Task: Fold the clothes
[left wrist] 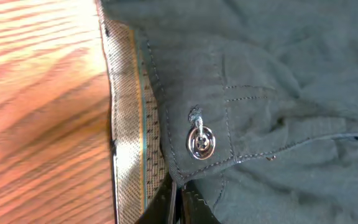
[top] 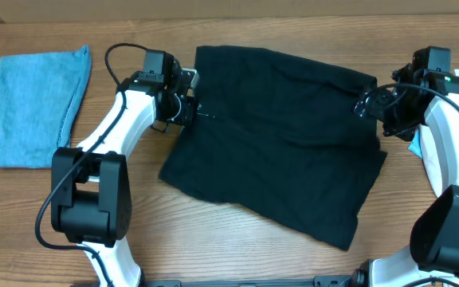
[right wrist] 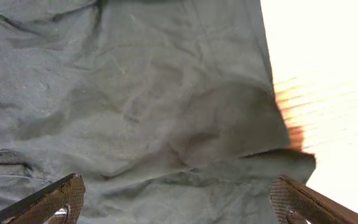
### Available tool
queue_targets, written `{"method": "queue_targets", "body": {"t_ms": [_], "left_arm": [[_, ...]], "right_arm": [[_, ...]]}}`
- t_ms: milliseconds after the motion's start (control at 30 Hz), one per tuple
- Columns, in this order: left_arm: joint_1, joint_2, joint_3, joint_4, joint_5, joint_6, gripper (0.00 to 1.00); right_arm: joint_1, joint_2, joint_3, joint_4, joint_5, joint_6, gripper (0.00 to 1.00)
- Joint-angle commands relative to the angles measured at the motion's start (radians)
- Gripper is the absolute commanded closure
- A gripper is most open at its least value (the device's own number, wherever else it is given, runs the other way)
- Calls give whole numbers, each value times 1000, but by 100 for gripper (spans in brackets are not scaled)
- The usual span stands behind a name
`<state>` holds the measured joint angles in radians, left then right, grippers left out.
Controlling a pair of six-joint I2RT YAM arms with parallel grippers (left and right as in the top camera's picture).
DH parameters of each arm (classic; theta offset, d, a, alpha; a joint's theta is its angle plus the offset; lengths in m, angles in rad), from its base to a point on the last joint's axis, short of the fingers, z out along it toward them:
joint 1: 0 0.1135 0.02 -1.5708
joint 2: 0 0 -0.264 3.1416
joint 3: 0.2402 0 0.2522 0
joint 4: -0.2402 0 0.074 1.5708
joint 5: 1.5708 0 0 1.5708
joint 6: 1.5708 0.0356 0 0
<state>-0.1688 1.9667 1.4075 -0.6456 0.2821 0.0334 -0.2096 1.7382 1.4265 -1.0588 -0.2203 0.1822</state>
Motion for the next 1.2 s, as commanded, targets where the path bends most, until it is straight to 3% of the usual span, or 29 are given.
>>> {"method": "queue_targets", "body": {"t_ms": [0, 167, 233, 267, 300, 333, 367, 433, 500, 567, 633, 767, 933, 1000, 1067, 1100, 1167], "left_arm": [[-2, 8, 19, 11, -85, -23, 96], [-1, 8, 18, 12, -163, -87, 95], [-1, 8, 14, 10, -163, -87, 87], [-1, 8, 10, 11, -169, -99, 78], [-1, 8, 0, 12, -206, -143, 64], [0, 8, -7, 13, -219, -171, 33], [0, 8, -7, 13, -210, -172, 20], [0, 6, 7, 13, -159, -173, 13], [0, 4, 43, 19, -21, -203, 18], [-2, 4, 77, 32, 28, -206, 27], [-2, 4, 101, 55, 51, -206, 28], [-2, 8, 101, 183, 47, -187, 21], [-2, 8, 101, 432, 37, -187, 36], [-2, 16, 101, 504, 5, -187, 48], [-3, 67, 101, 607, 6, -188, 77], [-7, 106, 102, 653, 7, -194, 84], [-19, 192, 104, 742, 6, -199, 85]], "right_arm": [[2, -8, -6, 17, 10, -4, 0], [2, -8, -6, 17, 10, -4, 0], [2, -8, -6, 15, 10, -4, 0], [2, -8, -6, 13, 9, -4, 0], [2, -8, -6, 13, 10, -4, 0], [2, -8, -6, 13, 10, -4, 0], [2, -8, -6, 17, 10, -4, 0], [2, -8, -6, 33, 9, -4, 0], [2, -8, -6, 47, 8, -4, 11], [2, -8, -6, 48, 8, -3, 12], [2, -8, -6, 55, 9, -4, 1], [2, -8, -6, 56, 9, -4, 0], [2, -8, -6, 56, 9, -4, 0], [2, -8, -6, 56, 9, -4, 0], [2, -8, -6, 56, 9, -4, 0], [2, -8, -6, 56, 9, -4, 0], [2, -8, -6, 56, 9, -4, 0]]}}
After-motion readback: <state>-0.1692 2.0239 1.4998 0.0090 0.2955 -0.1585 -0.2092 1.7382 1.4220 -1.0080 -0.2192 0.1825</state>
